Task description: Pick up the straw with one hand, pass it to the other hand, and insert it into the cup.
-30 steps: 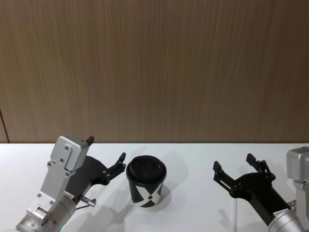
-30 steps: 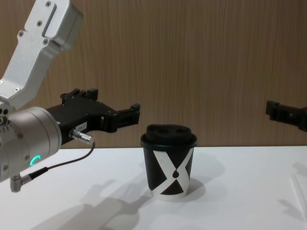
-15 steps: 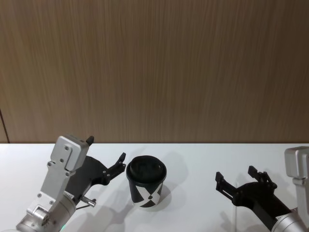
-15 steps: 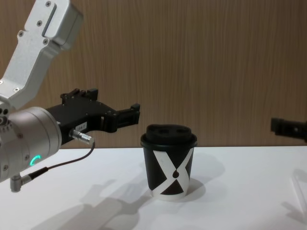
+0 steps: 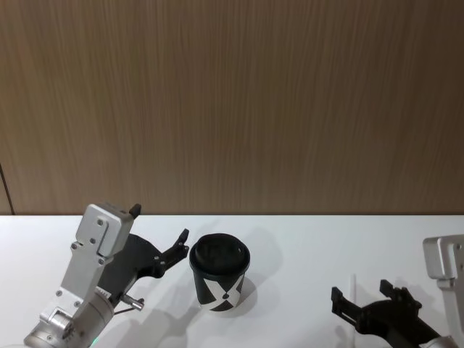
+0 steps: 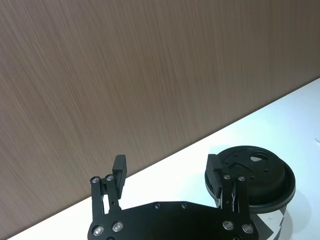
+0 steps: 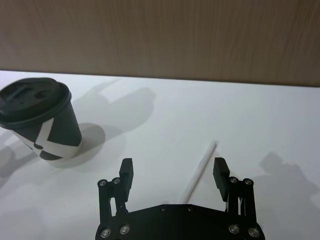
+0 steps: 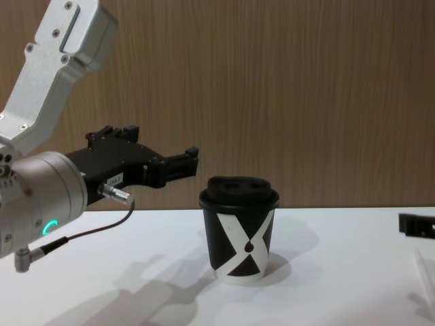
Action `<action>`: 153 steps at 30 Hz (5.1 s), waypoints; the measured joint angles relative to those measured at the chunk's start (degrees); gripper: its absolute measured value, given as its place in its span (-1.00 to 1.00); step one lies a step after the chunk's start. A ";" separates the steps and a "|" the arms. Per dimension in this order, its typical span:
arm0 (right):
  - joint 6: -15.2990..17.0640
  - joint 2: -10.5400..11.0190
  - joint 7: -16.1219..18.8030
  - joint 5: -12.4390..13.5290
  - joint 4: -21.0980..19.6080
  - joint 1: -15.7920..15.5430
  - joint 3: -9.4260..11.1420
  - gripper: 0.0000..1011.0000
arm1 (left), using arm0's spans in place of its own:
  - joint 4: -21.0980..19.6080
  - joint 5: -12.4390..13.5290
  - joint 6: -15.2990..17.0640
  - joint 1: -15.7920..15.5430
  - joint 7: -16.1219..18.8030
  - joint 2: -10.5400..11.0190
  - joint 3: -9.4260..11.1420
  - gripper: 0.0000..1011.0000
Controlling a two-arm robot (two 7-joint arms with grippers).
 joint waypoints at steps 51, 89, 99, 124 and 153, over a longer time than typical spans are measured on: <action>10.58 1.17 2.45 -0.28 0.90 -1.60 1.29 0.98 | 0.00 0.00 0.00 0.00 0.00 0.00 0.00 0.98; 9.84 -0.47 3.91 -1.24 0.96 -3.61 2.36 -0.29 | 0.00 0.00 0.00 0.00 0.00 0.00 0.00 0.98; 9.32 -0.89 4.37 -1.37 0.75 -4.23 2.75 -0.41 | 0.00 0.00 0.00 0.00 0.00 0.00 0.00 0.98; 8.57 -1.63 5.87 -2.18 1.57 -3.36 3.24 -0.99 | 0.00 0.00 0.00 0.00 0.00 0.00 0.00 0.98; -6.11 -2.84 8.73 -3.44 2.54 -0.05 4.58 -0.99 | 0.00 -0.01 0.00 0.00 0.00 0.00 0.00 0.98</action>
